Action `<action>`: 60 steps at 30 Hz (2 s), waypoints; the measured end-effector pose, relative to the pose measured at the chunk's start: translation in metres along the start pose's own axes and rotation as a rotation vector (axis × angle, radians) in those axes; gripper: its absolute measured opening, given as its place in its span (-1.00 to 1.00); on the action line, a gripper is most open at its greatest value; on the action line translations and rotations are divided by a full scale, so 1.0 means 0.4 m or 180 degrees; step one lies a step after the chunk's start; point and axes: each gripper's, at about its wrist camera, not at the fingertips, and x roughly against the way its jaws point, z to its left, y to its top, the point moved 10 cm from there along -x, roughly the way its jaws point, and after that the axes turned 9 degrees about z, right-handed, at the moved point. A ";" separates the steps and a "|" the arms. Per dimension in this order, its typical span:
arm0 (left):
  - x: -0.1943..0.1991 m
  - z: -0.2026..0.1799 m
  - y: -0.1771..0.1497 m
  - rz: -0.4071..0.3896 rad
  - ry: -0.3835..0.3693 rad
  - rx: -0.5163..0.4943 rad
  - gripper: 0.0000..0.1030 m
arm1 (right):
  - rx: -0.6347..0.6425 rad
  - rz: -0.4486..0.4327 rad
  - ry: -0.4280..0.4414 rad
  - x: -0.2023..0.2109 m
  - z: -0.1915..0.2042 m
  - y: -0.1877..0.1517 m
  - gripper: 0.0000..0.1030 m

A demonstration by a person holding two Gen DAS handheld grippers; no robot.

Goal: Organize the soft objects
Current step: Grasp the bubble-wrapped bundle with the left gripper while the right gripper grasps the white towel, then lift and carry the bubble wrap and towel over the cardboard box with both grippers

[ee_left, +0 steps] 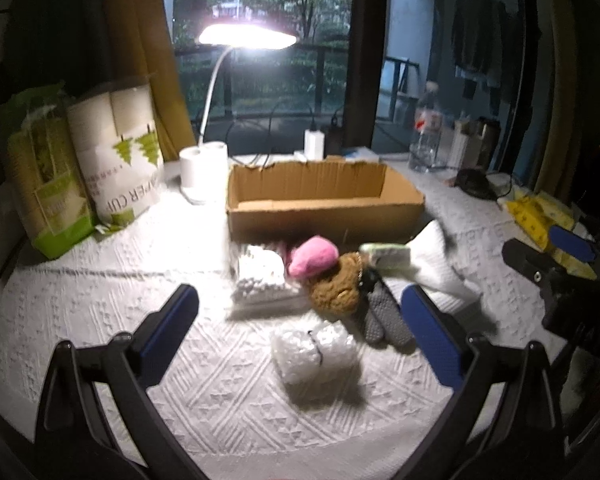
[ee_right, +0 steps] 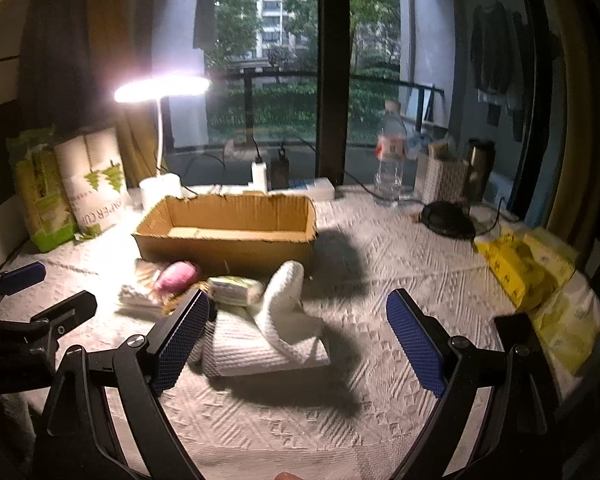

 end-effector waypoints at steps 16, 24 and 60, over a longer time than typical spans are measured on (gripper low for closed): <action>-0.193 0.051 -0.088 0.0611 0.0194 -0.0005 0.97 | -0.0056 0.0450 0.0143 -0.178 -0.013 -0.059 0.81; -0.199 0.039 -0.099 0.0711 0.0067 -0.0051 0.97 | -0.0016 0.0568 0.0235 -0.229 0.010 -0.063 0.81; -0.189 0.008 -0.119 0.0812 -0.0277 -0.0126 0.16 | 0.0537 0.0811 0.0686 -0.270 0.157 -0.111 0.19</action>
